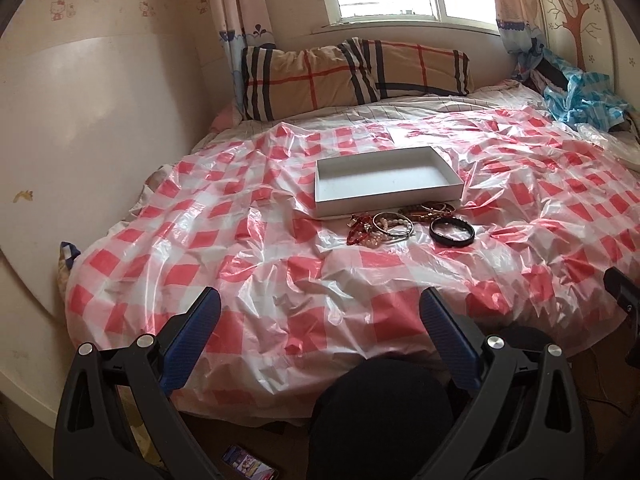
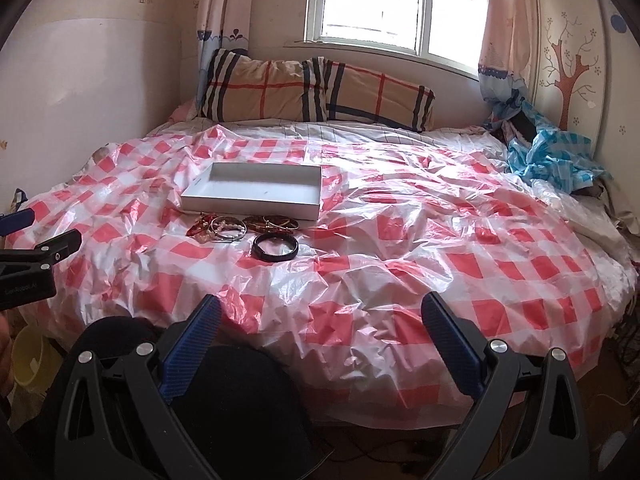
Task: Organize jewelry
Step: 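Move both tools toward the bracelet pile beside the white box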
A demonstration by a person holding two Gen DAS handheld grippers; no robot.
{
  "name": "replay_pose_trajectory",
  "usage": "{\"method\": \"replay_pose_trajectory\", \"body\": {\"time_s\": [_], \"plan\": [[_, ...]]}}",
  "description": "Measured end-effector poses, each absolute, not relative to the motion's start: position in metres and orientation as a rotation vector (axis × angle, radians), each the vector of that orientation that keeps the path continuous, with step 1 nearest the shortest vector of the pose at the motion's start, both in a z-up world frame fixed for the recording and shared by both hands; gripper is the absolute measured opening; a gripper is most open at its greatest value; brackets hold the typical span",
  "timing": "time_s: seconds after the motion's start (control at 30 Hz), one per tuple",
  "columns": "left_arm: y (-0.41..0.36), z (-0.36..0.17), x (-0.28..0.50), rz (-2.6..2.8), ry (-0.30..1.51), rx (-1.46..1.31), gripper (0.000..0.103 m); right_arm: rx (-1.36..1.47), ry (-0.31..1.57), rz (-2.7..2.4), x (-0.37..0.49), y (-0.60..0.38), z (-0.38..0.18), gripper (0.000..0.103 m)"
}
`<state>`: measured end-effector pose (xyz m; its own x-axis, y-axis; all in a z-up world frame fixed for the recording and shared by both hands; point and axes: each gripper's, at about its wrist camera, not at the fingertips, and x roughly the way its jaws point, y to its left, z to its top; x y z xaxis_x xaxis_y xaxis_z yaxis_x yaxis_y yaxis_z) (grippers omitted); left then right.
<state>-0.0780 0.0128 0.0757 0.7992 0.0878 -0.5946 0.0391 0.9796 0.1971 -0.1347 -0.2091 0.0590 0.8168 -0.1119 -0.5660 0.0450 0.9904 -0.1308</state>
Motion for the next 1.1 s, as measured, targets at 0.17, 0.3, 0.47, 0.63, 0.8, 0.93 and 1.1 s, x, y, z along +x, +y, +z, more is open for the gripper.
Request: {"method": "replay_pose_trajectory", "body": {"time_s": [0.17, 0.3, 0.47, 0.63, 0.8, 0.93, 1.1], "plan": [[0.016, 0.078, -0.099, 0.022, 0.650, 0.203, 0.095, -0.056, 0.620, -0.081, -0.153, -0.223, 0.061, 0.096], [0.017, 0.079, -0.109, 0.002, 0.663, 0.180, 0.095, -0.017, 0.627, -0.068, -0.161, -0.227, 0.060, 0.096], [0.017, 0.082, -0.120, -0.008, 0.660, 0.178, 0.095, 0.008, 0.632, -0.032, -0.169, -0.220, 0.058, 0.096], [0.019, 0.086, -0.125, -0.001, 0.659, 0.161, 0.095, -0.002, 0.637, -0.018, -0.173, -0.214, 0.060, 0.096], [0.021, 0.088, -0.127, 0.001, 0.658, 0.156, 0.095, -0.006, 0.642, -0.009, -0.176, -0.210, 0.060, 0.096], [0.022, 0.088, -0.127, 0.004, 0.658, 0.156, 0.095, -0.004, 0.642, -0.003, -0.177, -0.209, 0.061, 0.096], [0.023, 0.087, -0.127, -0.002, 0.665, 0.159, 0.095, 0.002, 0.646, 0.006, -0.175, -0.207, 0.060, 0.096]]}}
